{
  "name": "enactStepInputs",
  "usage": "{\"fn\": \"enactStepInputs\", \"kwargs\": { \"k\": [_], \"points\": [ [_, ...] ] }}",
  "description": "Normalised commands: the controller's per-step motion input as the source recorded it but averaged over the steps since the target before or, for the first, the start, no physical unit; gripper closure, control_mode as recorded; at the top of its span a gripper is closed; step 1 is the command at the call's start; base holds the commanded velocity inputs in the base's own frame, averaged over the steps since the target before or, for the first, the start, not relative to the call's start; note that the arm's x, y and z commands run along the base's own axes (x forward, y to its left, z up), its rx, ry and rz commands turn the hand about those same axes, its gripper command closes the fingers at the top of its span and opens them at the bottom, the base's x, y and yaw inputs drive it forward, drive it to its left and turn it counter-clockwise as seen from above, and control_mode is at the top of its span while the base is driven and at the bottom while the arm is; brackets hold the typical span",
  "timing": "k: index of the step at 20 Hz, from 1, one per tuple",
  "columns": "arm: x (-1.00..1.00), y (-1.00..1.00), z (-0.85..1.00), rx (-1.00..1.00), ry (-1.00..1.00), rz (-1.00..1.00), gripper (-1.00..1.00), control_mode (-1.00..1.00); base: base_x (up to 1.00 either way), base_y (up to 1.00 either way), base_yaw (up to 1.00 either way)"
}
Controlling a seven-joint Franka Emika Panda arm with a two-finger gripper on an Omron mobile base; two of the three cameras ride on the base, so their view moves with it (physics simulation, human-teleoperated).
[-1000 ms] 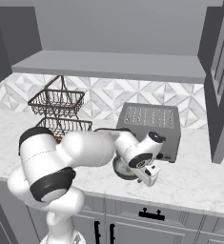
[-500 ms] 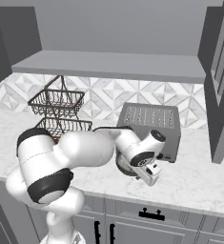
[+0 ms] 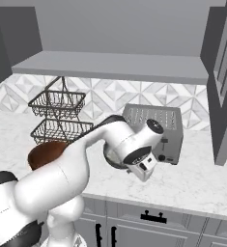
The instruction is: Pick up the bowls on the counter and stack them on top of one another in the open cabinet. Place the smaller bowl on top of the larger bowl.
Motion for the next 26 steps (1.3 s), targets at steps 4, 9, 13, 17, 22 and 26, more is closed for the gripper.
{"fn": "enactStepInputs", "kwargs": {
  "k": [4, 9, 13, 17, 22, 26],
  "points": [
    [0.0, 1.0, 0.34, -0.2, -0.08, 0.0, 1.0, -1.0, 0.0, 0.0, 0.0],
    [0.14, 1.0, 0.12, -0.25, 0.0, 0.01, 1.0, -1.0, 0.0, 0.0, 0.0],
    [0.37, 1.0, 0.0, -0.2, 0.0, 0.03, 1.0, -1.0, 0.0, 0.0, 0.0],
    [0.61, 1.0, 0.0, -0.1, 0.1, 0.01, 1.0, -1.0, 0.0, 0.0, 0.0],
    [0.66, 1.0, 0.0, -0.01, 0.26, 0.0, 1.0, -1.0, 0.0, 0.0, 0.0],
    [0.29, 0.84, -0.01, 0.0, 0.13, 0.04, 1.0, -1.0, 0.0, 0.0, 0.0]
  ]
}}
